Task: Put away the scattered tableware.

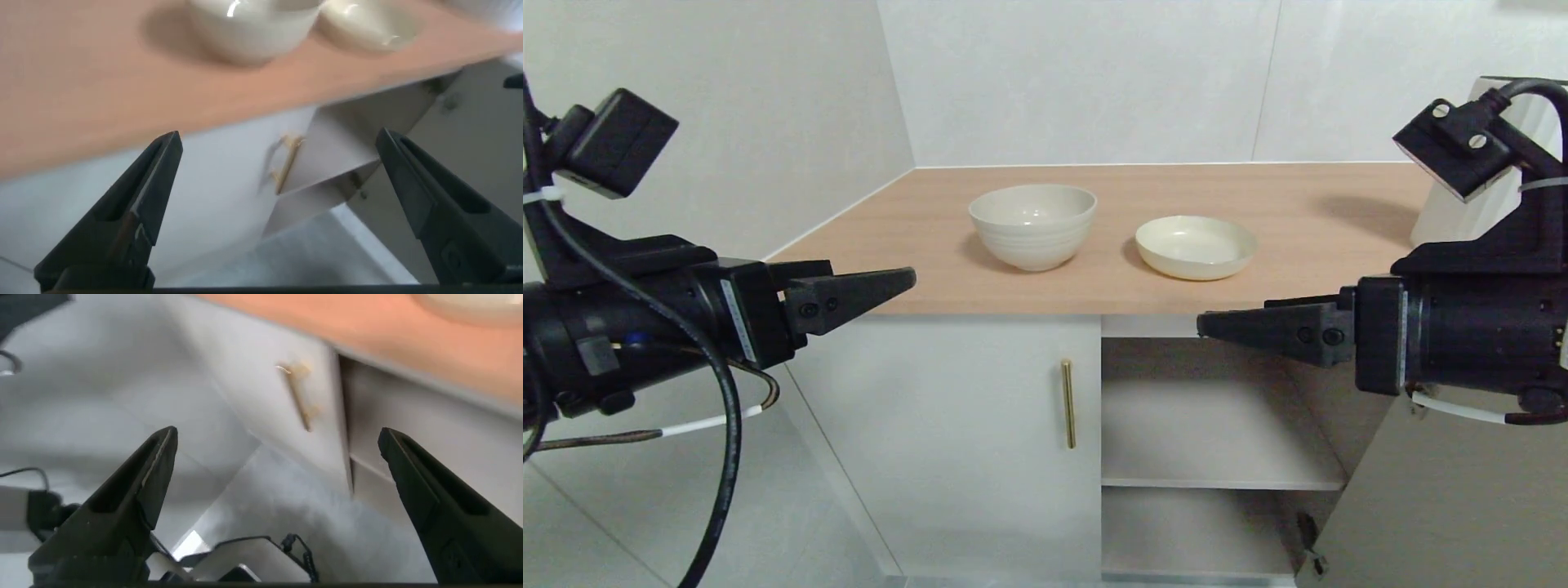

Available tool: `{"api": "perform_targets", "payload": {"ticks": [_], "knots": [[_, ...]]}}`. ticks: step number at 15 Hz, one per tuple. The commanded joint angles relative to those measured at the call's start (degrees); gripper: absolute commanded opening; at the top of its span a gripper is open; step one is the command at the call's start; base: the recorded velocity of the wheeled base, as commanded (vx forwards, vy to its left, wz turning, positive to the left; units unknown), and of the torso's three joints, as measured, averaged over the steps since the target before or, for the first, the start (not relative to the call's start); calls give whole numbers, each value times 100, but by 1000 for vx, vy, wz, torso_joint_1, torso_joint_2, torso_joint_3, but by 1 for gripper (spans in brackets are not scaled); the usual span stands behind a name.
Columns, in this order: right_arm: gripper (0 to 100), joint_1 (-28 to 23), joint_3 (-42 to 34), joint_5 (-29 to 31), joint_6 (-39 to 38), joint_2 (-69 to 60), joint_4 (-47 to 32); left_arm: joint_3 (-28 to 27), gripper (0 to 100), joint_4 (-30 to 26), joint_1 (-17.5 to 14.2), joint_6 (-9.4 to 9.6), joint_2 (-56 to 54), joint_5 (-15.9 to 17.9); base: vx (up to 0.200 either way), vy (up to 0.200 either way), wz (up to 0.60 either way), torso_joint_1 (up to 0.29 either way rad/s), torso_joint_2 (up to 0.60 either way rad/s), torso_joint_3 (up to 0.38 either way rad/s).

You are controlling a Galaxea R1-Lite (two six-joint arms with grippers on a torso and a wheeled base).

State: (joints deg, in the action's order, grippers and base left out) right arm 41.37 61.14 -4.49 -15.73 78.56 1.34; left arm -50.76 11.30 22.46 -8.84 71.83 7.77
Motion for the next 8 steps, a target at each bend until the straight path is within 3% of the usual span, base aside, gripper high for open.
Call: {"api": "perform_targets", "payload": {"ticks": [1, 8], "knots": [[100, -15, 12, 0, -1, 37, -2, 5, 100, -5, -4, -4, 86, -3, 0, 0, 0, 90, -505, -344], [100, -191, 12, 0, -9, 213, 235, -13, 100, 4, -4, -4, 209, -12, 0, 0, 0, 147, -465, -325]]}}
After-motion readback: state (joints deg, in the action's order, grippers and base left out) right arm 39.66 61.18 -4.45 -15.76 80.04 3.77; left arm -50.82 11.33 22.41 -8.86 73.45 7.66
